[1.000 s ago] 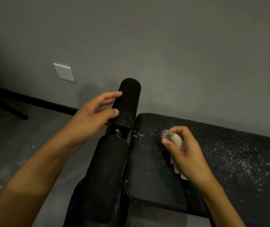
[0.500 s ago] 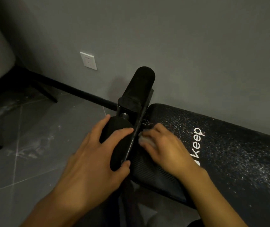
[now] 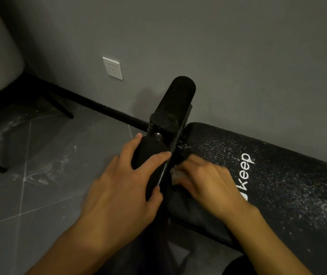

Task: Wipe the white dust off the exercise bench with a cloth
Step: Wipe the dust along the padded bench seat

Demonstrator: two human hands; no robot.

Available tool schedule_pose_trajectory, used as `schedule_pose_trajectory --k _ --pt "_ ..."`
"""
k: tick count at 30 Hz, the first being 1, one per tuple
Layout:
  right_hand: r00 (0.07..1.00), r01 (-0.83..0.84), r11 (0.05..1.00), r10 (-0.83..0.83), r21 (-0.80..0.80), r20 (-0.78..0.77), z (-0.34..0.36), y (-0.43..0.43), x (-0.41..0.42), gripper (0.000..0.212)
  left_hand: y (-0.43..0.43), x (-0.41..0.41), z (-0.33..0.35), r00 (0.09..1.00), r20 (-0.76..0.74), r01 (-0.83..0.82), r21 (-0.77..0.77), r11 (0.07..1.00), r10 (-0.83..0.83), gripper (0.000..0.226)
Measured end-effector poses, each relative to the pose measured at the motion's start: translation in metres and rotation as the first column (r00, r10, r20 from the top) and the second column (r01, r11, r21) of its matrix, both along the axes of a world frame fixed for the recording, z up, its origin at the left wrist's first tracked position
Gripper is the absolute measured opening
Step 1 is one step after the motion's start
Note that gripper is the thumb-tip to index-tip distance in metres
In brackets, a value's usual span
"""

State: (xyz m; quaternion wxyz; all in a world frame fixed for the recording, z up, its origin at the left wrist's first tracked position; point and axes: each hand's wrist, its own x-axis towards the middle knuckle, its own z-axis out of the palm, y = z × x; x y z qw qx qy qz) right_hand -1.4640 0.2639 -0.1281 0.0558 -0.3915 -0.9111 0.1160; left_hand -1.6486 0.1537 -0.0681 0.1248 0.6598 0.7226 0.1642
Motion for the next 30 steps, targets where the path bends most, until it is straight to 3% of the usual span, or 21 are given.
schedule_pose_trajectory --k 2,5,12,19,22,25,30 --pt "0.993 0.107 0.990 -0.111 0.091 0.033 -0.002 0.028 -0.015 0.029 0.001 0.002 -0.001 0.999 -0.054 -0.007 -0.002 1.000 0.007 0.069" --pt "0.964 0.263 0.963 -0.265 0.058 0.013 -0.001 0.068 -0.029 0.032 0.003 0.001 -0.004 0.994 -0.105 0.014 -0.009 1.000 -0.015 0.065" --pt "0.997 0.072 0.996 -0.074 -0.053 -0.031 0.006 0.016 -0.004 0.029 0.027 0.000 -0.003 0.998 -0.044 0.047 0.004 0.999 -0.047 0.061" --pt "0.950 0.303 0.949 -0.308 0.090 0.053 0.009 0.060 -0.047 0.027 0.026 0.001 -0.002 0.998 -0.050 0.042 -0.009 0.999 -0.043 0.063" --pt "0.967 0.236 0.972 -0.236 0.018 0.091 0.015 0.044 -0.048 0.023 0.027 0.000 -0.002 0.999 -0.025 0.045 -0.013 0.999 -0.046 0.062" --pt "0.976 0.214 0.976 -0.213 -0.040 0.036 0.018 0.020 -0.036 0.022 0.027 -0.001 -0.002 0.999 -0.006 0.043 0.014 0.999 -0.043 0.060" --pt "0.905 0.422 0.903 -0.425 0.077 0.029 0.015 0.082 -0.046 0.028 0.025 -0.002 -0.002 0.999 0.023 0.029 0.014 0.999 -0.029 0.058"
